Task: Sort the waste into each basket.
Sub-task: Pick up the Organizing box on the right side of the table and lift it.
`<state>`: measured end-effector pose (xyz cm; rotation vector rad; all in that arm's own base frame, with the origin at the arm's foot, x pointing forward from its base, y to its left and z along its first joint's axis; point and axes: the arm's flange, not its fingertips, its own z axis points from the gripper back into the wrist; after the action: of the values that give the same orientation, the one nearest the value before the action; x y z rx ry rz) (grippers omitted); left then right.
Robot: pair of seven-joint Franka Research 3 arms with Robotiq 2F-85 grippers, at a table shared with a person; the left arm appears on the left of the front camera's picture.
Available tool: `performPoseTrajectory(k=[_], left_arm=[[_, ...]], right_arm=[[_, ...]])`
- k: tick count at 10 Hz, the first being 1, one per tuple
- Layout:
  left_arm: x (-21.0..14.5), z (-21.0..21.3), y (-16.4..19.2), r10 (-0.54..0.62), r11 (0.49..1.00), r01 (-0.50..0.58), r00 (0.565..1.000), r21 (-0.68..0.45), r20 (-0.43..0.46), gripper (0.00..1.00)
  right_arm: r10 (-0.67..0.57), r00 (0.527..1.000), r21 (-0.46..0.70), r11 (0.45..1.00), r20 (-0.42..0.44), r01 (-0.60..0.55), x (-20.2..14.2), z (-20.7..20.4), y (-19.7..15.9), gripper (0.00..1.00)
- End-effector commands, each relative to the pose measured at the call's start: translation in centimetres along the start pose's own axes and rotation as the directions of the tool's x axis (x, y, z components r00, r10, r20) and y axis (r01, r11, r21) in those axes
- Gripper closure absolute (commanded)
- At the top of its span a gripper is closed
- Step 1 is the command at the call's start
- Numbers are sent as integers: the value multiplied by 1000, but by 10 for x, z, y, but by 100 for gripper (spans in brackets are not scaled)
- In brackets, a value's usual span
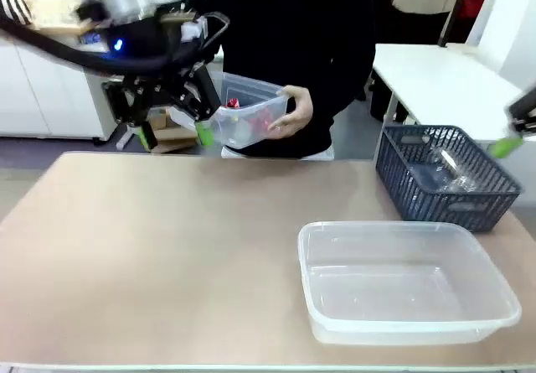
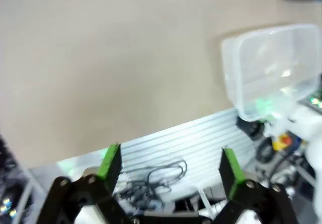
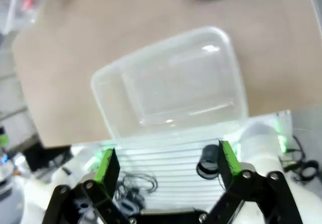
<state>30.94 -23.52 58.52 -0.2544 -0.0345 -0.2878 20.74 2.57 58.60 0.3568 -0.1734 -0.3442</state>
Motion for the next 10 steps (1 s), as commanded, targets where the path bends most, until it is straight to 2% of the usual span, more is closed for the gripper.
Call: performPoseTrajectory(k=[1, 6, 7, 8, 9, 10], left_arm=[[38, 10, 0, -40, 999, 38, 997, -22, -71, 0], [38, 10, 0, -40, 999, 38, 997, -22, -71, 0], [43, 1, -1, -23, 999, 21, 998, -30, -61, 0], [45, -20, -6, -29, 999, 27, 998, -37, -52, 0], [53, -61, -15, -30, 999, 28, 999, -41, -45, 0], [65, -101, -26, -11, 1000, 10, 999, -15, -47, 0]], right_arm=[[67, 996, 22, 998, -61, -65, 27, -7, 26, 0], [67, 996, 22, 998, -61, -65, 27, -7, 26, 0], [36, 997, 4, 999, -65, -36, 25, -12, 24, 0], [61, 998, -85, 995, -3, -61, 26, -25, 19, 0], [116, 993, -170, 979, 11, -112, 26, -54, 4, 0], [104, 994, -274, 957, 22, -94, 24, -83, -10, 0]])
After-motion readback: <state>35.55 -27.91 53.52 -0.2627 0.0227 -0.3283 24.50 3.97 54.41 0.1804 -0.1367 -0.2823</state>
